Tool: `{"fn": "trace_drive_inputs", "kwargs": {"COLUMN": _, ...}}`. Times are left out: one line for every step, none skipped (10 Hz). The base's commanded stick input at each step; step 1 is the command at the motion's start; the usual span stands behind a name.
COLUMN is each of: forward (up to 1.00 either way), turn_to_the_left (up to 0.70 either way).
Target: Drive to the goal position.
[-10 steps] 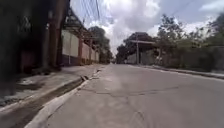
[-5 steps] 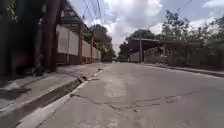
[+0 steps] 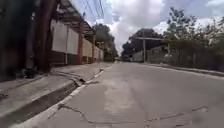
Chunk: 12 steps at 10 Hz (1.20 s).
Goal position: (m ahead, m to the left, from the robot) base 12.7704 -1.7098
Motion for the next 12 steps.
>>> {"fn": "trace_drive_inputs", "kwargs": {"forward": 1.00, "turn_to_the_left": -0.22}}
{"fn": "trace_drive_inputs", "kwargs": {"forward": 1.00, "turn_to_the_left": -0.01}}
{"fn": "trace_drive_inputs", "kwargs": {"forward": 1.00, "turn_to_the_left": -0.01}}
{"fn": "trace_drive_inputs", "kwargs": {"forward": 1.00, "turn_to_the_left": -0.01}}
{"fn": "trace_drive_inputs", "kwargs": {"forward": 1.00, "turn_to_the_left": -0.01}}
{"fn": "trace_drive_inputs", "kwargs": {"forward": 1.00, "turn_to_the_left": -0.01}}
{"fn": "trace_drive_inputs", "kwargs": {"forward": 1.00, "turn_to_the_left": -0.01}}
{"fn": "trace_drive_inputs", "kwargs": {"forward": 1.00, "turn_to_the_left": -0.01}}
{"fn": "trace_drive_inputs", "kwargs": {"forward": 1.00, "turn_to_the_left": -0.01}}
{"fn": "trace_drive_inputs", "kwargs": {"forward": 1.00, "turn_to_the_left": -0.01}}
{"fn": "trace_drive_inputs", "kwargs": {"forward": 1.00, "turn_to_the_left": -0.01}}
{"fn": "trace_drive_inputs", "kwargs": {"forward": 1.00, "turn_to_the_left": -0.01}}
